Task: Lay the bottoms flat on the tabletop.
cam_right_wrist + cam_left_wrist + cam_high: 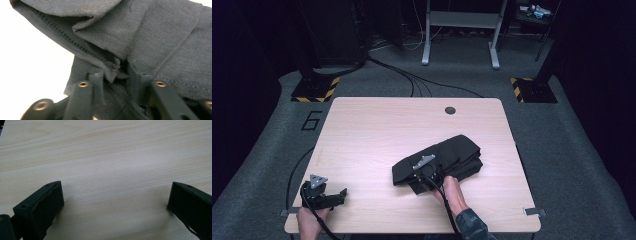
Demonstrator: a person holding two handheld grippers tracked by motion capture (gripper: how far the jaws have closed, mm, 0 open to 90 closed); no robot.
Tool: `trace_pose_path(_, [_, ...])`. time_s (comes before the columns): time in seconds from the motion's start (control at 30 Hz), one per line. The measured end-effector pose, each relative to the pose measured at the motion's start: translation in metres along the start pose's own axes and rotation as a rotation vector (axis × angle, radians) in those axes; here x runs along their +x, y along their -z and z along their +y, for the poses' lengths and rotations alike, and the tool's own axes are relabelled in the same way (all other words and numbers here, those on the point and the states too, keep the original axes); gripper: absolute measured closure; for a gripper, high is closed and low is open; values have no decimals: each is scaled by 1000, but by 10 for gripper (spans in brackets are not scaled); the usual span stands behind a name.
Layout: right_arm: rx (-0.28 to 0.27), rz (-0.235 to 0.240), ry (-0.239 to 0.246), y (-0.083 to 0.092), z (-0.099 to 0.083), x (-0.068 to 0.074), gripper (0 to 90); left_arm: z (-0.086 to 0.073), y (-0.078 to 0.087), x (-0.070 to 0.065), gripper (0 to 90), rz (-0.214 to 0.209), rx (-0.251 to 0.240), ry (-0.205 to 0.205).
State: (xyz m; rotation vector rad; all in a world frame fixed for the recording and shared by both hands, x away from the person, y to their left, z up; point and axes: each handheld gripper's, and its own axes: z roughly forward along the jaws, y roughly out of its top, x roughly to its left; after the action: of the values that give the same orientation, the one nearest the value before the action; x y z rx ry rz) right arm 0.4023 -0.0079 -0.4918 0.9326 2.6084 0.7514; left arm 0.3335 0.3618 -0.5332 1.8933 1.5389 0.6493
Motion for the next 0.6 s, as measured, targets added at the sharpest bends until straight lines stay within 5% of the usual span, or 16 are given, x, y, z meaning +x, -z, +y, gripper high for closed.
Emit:
trace_pose_path(0.07, [-9, -1, 6, -2, 2, 1, 840, 0, 0, 0, 0, 0, 0, 1])
trace_pose_path(0.4, [-24, 24, 15, -9, 24, 16, 847, 0, 0, 0, 0, 1, 4, 6])
trace_pose_path(0.47, [-25, 25, 13, -8, 27, 17, 761, 0, 0, 0, 0, 1, 4, 6])
trace_pose_path(0.6, [-50, 38, -3, 7, 24, 14, 396, 0, 0, -1, 0, 1, -3, 15])
